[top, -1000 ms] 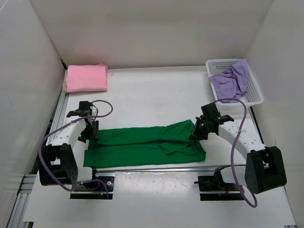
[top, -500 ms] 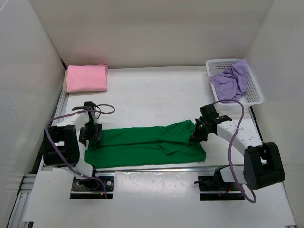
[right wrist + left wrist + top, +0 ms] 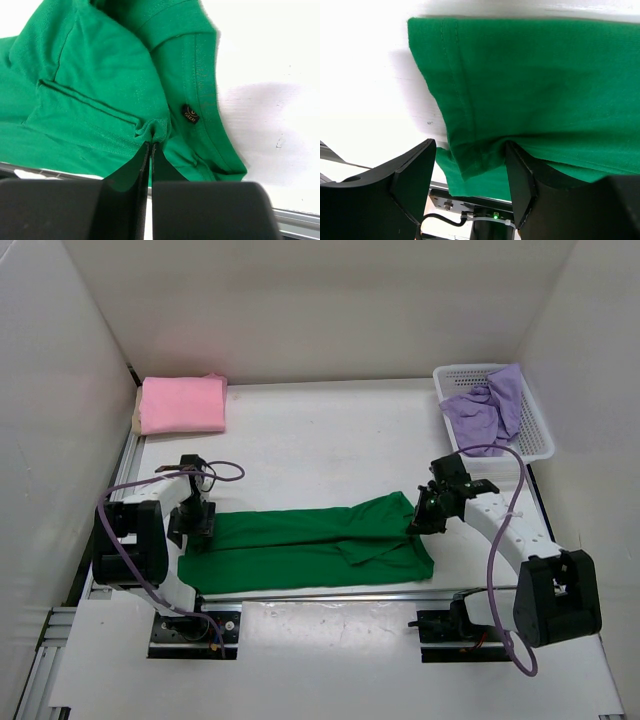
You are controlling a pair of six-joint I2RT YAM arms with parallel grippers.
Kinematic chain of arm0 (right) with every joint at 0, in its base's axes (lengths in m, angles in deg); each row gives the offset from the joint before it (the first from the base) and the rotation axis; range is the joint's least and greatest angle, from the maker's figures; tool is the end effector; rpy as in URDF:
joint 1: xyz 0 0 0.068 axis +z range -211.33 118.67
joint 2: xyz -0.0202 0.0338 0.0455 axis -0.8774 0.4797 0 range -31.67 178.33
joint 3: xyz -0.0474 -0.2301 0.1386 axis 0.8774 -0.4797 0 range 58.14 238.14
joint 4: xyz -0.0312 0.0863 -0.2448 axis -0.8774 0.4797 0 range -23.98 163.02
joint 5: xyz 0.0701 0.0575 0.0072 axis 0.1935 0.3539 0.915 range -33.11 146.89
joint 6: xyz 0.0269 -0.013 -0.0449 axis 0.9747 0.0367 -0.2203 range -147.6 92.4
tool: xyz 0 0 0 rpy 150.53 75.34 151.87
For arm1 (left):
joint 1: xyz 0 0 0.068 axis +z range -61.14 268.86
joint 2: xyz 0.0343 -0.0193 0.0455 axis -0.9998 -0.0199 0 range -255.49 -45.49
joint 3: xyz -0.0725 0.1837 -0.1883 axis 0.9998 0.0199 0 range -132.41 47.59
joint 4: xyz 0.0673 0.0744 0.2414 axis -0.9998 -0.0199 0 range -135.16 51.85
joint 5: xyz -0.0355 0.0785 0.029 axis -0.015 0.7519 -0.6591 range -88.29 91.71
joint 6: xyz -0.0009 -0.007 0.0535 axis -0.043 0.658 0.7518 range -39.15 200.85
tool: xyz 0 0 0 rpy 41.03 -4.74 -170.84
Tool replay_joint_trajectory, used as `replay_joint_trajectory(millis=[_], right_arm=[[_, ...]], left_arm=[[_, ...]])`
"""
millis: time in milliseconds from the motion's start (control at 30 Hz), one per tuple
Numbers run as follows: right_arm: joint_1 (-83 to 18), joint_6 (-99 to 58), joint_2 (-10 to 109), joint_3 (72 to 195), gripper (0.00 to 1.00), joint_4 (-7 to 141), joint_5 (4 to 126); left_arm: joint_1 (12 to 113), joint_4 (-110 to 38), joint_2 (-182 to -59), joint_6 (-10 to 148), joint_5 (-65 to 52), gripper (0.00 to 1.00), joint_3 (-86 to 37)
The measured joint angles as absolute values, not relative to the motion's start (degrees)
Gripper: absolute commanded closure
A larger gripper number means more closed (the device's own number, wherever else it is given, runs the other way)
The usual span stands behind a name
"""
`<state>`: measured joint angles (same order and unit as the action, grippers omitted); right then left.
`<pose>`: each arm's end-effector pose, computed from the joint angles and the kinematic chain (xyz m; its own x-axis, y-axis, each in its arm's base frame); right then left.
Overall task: Fold and stack the t-shirts
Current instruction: Fold the other side of the tshirt into a rectangle
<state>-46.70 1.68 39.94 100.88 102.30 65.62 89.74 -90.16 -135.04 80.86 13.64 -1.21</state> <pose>0.2174 0.0624 0.1991 -0.9181 0.2599 -0.2992 0.1578 0.9322 0.3257 0.2372 0.0110 0.1543 -0.9987 -0.0152 0.0482 -0.0049 0.9785 0.2064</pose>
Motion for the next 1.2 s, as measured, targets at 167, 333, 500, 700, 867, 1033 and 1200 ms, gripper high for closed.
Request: replay_joint_trajectory(millis=[167, 333, 500, 700, 867, 1033, 1200], right_arm=[[-46.7, 0.43, 41.14, 100.9, 0.95, 102.54, 68.42], [-45.85, 0.61, 43.07, 100.05, 0.98, 101.79, 70.78], [-44.25, 1.39, 43.0, 99.48, 0.99, 100.55, 71.63], [-43.79, 2.46, 44.38, 96.88, 1.0, 97.73, 72.0], [-45.52, 5.04, 47.15, 93.58, 1.0, 95.56, 74.17], [-45.96, 6.53, 47.24, 93.52, 1.0, 94.78, 74.82], [-46.07, 7.36, 47.22, 93.17, 1.0, 94.23, 75.06]], left_arm=[[89.74, -90.21, -134.96, 80.97, 13.99, 0.23, -1.21], [89.74, -91.65, -132.71, 81.06, 14.88, 0.0, -3.44], [87.67, -91.39, -125.69, 80.88, 16.54, 0.0, -16.64], [69.29, -89.84, -123.74, 80.8, 13.59, 0.24, -32.86], [51.69, -91.08, -138.26, 80.86, 2.47, 0.24, -39.65], [41.81, -90.93, -156.86, 80.84, -7.37, 0.27, -46.98], [37.61, -91.08, -164.84, 80.82, -12.59, 0.28, -49.88]])
